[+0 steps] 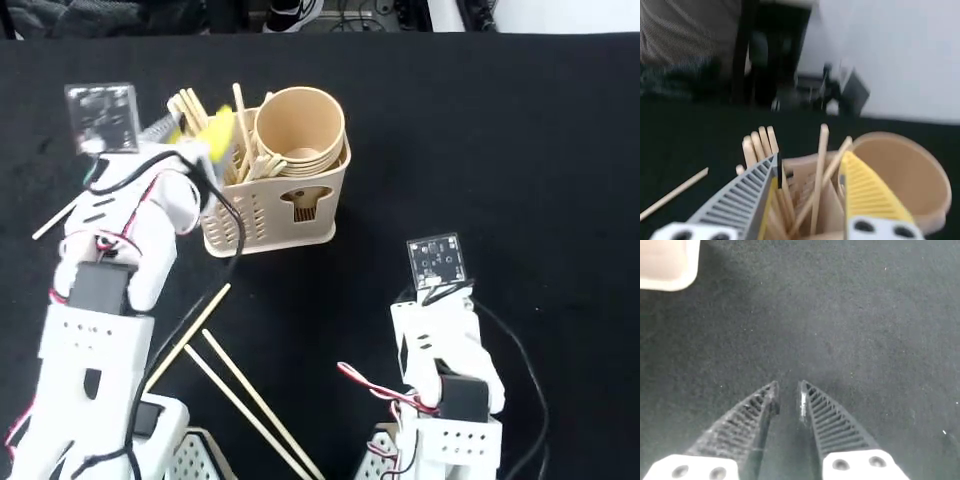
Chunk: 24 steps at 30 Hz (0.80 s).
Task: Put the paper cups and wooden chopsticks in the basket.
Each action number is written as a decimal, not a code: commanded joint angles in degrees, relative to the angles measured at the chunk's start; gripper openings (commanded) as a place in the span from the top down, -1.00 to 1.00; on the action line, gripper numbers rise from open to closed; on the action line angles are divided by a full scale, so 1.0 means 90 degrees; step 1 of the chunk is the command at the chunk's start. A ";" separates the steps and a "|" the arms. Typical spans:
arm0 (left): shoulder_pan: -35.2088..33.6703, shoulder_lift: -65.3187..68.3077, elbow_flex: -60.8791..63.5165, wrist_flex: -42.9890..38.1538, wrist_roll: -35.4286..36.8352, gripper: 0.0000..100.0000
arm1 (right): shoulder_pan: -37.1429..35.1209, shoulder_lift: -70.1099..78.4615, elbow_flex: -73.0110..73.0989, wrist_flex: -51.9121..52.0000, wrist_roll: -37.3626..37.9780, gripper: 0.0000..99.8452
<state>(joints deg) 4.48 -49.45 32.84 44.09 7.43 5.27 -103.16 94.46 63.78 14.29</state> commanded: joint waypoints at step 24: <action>-0.0698 0.0742 0.3004 0.2168 -0.3106 0.52 | -0.0078 -0.0493 -0.0044 -0.0127 0.0068 0.84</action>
<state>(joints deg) -3.69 -41.45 55.08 68.62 -20.18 5.27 -103.16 94.46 63.78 14.29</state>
